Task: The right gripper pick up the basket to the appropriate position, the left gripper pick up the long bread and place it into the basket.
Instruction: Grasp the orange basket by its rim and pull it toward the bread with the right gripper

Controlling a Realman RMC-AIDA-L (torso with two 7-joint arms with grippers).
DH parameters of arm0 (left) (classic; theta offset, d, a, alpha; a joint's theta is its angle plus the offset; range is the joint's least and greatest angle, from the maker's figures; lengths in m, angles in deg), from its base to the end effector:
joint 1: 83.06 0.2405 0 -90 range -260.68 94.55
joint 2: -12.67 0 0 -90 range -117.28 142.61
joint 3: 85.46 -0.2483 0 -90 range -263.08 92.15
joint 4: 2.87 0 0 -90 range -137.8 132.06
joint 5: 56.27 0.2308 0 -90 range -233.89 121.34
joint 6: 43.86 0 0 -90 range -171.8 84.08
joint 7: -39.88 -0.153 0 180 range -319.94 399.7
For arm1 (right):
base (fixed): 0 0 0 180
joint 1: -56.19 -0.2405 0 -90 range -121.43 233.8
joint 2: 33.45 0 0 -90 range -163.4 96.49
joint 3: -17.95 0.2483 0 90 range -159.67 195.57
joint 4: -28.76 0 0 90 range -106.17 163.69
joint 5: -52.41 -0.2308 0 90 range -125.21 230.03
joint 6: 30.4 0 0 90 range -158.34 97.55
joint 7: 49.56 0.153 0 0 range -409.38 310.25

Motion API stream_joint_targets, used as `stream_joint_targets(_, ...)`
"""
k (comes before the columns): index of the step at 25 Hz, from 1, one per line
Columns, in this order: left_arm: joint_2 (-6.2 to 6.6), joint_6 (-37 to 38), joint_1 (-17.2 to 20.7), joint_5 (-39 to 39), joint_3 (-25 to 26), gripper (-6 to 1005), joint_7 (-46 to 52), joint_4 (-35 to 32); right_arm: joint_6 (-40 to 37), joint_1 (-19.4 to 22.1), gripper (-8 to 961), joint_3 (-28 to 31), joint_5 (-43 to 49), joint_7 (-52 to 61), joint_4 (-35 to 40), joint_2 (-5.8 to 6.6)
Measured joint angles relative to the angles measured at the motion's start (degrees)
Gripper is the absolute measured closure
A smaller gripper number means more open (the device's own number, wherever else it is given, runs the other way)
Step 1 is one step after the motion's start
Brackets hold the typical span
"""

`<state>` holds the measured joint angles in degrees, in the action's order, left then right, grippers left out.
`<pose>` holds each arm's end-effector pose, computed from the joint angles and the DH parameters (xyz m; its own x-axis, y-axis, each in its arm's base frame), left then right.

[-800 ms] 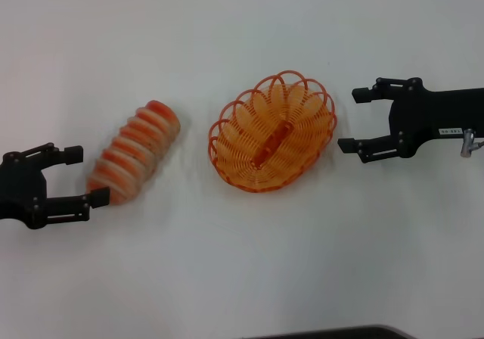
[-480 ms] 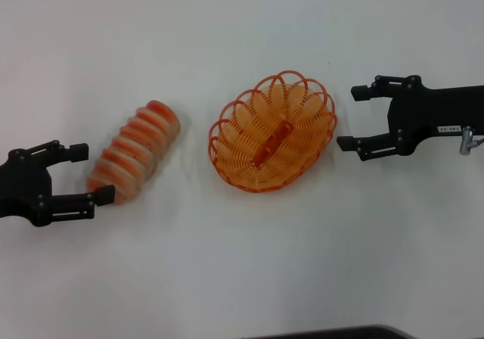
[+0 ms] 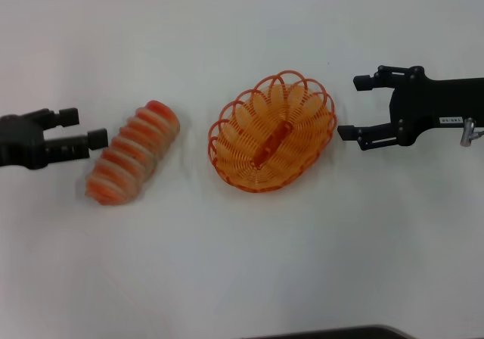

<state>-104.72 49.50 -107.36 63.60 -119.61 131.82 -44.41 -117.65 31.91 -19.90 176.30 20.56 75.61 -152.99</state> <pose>-0.3103 0.3159 0.0269 0.6540 0.5711 0.4961 0.6878 -0.7219 -0.0756 0.3111 0.3279 0.0187 0.9249 -0.2371 -0.2972 -0.3321 -0.8844 -0.3279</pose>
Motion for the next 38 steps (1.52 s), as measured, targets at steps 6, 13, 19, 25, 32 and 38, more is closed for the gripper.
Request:
stream_joint_targets(6, 2.38, 3.1, -3.3, 0.4, -0.9, 64, 7.5, -1.0, 0.2, 0.0, 10, 0.9, -0.4, 0.3, 0.0, 0.0)
stream_joint_targets(13, 1.43, 5.1, 0.4, 0.3, -1.1, 64, -8.1, -1.6, -0.8, 0.0, 10, 2.9, -3.8, 3.5, 0.6, 0.35)
stream_joint_targets(19, -0.5, 4.1, 4.7, 0.2, -0.7, 64, -18.7, -1.3, -1.2, -1.8, 11, 2.6, -3.7, 9.7, 2.1, 0.13)
stream_joint_targets(25, -0.66, 4.1, 5.4, 0.3, -0.7, 65, -18.7, -1.3, -4.5, -9.0, 11, 0.1, 1.7, 43.1, 13.0, 1.55)
stream_joint_targets(32, -0.7, 4.2, 5.4, 0.4, -1.1, 68, -18.7, -1.3, -8.9, -22.5, 12, -1.0, 24.2, 65.2, 17.3, 1.03)
stream_joint_targets(38, -0.86, 4.3, 5.3, 0.4, -1.2, 71, -18.8, -1.3, -5.1, -26.7, 12, -12.0, 32.1, 70.2, 12.9, -0.31)
